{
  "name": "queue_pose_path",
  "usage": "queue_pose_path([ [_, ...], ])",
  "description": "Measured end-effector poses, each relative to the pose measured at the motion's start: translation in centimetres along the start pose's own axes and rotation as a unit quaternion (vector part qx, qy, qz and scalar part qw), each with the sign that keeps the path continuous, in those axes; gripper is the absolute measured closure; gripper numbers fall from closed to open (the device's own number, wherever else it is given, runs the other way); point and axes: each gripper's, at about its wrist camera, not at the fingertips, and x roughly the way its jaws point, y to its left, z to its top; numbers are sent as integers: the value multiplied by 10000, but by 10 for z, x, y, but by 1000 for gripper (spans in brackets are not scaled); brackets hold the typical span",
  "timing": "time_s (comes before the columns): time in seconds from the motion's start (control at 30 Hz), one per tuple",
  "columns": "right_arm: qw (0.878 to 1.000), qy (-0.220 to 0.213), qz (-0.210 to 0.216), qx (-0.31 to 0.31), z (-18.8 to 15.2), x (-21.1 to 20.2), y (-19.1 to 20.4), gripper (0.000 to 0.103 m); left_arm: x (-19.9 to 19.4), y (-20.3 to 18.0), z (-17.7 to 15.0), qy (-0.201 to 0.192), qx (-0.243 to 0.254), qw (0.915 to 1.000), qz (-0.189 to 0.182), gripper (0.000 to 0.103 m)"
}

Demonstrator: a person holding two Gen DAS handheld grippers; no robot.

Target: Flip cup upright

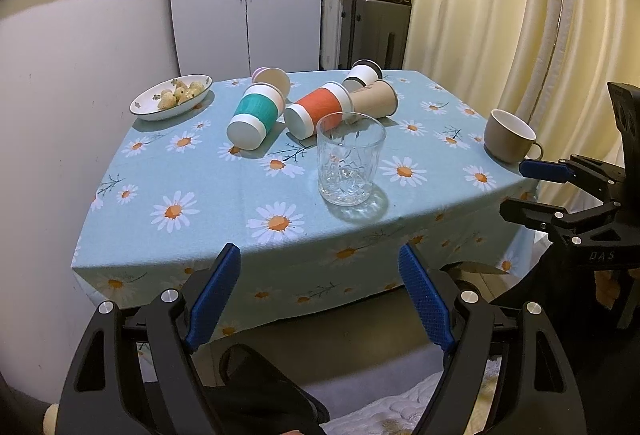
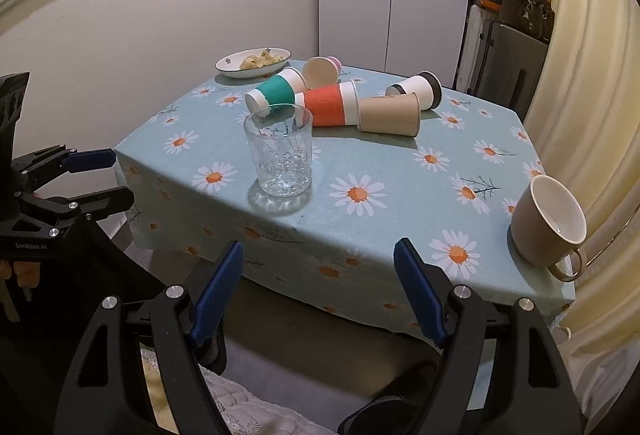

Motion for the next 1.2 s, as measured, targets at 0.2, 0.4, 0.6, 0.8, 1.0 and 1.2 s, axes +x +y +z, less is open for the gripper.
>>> queue_pose_path([
  [0.2,10000,19,-15,35,-1,1,-2,26,1,2,0,18,-19,10000,-16,24],
  [0.4,10000,41,4,35,-1,2,-2,26,2,1,0,47,-24,10000,-26,24],
  [0.6,10000,49,18,39,-1,2,-2,26,4,1,-1,79,-26,10000,-33,24],
  [0.8,10000,10,10,51,-1,2,-1,16,4,2,0,70,-43,10000,-31,24],
  [1.0,10000,34,19,52,0,3,0,16,4,4,-1,88,-48,9999,-42,24],
  [1.2,10000,39,16,67,0,3,0,16,6,4,0,107,-33,9999,-33,24],
])
